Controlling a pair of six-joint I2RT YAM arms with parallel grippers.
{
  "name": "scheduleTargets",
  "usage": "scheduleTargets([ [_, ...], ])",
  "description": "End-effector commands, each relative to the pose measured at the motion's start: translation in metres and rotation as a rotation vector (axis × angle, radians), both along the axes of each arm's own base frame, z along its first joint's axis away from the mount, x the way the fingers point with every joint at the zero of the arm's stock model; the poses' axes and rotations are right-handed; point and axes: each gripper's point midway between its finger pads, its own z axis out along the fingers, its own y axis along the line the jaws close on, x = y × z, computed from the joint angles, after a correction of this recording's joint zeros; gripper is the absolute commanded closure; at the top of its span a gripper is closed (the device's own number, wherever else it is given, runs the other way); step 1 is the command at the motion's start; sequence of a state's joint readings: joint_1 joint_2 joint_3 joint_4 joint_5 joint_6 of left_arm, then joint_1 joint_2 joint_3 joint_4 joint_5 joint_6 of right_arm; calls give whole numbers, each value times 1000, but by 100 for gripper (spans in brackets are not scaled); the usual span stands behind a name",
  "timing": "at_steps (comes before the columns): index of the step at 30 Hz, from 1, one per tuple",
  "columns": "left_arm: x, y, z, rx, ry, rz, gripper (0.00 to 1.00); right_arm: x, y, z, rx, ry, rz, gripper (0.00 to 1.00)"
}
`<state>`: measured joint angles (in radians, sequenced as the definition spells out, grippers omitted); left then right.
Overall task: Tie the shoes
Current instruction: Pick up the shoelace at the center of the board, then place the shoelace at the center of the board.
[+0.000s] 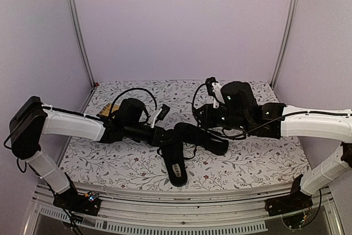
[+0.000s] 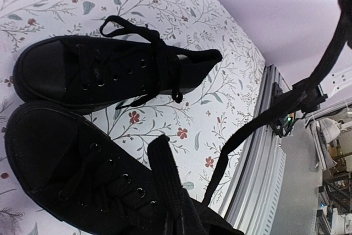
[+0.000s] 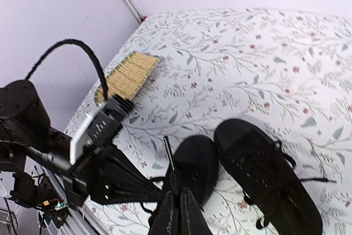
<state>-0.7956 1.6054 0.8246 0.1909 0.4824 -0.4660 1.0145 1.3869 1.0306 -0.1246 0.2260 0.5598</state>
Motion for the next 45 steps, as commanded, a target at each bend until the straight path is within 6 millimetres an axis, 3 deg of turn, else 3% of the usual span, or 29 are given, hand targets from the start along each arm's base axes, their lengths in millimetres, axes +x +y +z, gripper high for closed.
scheduleTargets([
  [1, 0, -4, 12, -114, -11, -76, 98, 15, 44, 29, 20, -128, 114, 98],
  [9, 2, -9, 4, -148, -20, -129, 87, 38, 74, 51, 143, -133, 150, 98],
  [17, 4, -14, -3, -183, -1, -159, 82, 52, 83, 62, 186, -145, 153, 98],
  [28, -3, -13, -6, -216, 13, -194, 64, 66, 92, 75, 214, -176, 159, 98],
  [37, 0, -1, -7, -241, 13, -142, 81, 78, 70, 72, 194, -175, 67, 98],
  [45, -2, 3, -3, -271, -4, -133, 80, 86, 55, 63, 158, -158, 2, 98],
])
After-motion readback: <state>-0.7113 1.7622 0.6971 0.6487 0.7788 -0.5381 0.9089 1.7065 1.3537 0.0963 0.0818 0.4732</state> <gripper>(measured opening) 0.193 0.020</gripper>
